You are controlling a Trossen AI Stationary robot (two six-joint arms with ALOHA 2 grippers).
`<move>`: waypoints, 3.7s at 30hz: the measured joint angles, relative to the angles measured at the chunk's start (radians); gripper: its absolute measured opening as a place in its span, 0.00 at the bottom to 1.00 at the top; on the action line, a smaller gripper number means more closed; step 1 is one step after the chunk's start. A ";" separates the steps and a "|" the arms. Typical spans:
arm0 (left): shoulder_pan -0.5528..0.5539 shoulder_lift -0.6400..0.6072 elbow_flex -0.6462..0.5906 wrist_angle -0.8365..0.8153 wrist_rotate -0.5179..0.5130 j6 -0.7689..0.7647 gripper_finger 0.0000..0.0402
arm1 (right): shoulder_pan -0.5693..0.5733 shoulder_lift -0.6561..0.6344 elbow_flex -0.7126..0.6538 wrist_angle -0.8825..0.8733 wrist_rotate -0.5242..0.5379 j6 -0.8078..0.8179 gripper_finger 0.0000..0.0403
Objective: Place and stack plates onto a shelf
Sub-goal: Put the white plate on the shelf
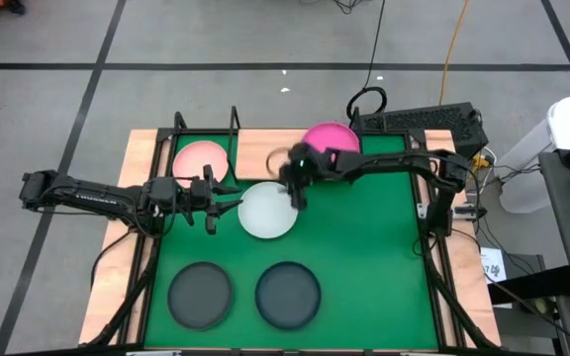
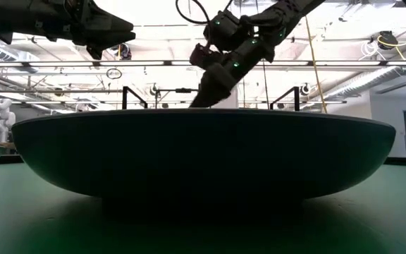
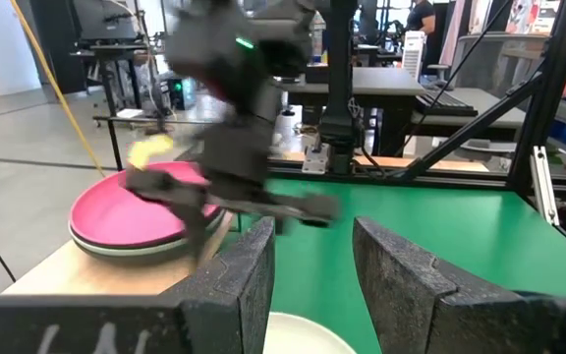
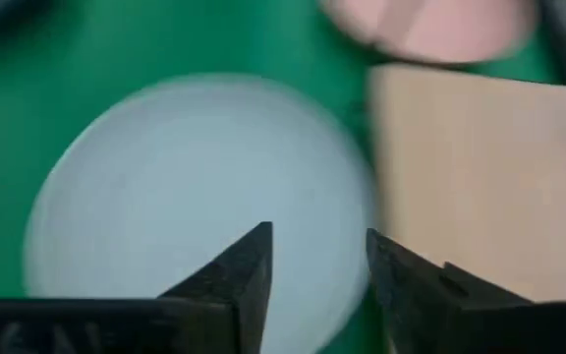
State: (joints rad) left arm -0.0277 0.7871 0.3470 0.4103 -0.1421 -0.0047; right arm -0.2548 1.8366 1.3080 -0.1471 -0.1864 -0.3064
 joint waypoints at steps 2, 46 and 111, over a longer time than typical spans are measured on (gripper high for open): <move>0.000 0.000 0.000 0.000 0.000 -0.003 0.36 | 0.057 0.000 -0.023 -0.030 0.001 -0.116 0.41; 0.000 0.000 0.000 -0.003 0.000 -0.053 0.36 | 0.370 -0.071 -0.305 0.267 0.454 -0.473 0.00; 0.008 0.000 0.000 0.004 -0.020 -0.050 0.36 | -0.014 0.158 -0.023 0.263 0.422 -0.385 0.02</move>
State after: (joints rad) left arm -0.0200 0.7872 0.3473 0.4140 -0.1622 -0.0551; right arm -0.2692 1.9945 1.2854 0.1155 0.2353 -0.6918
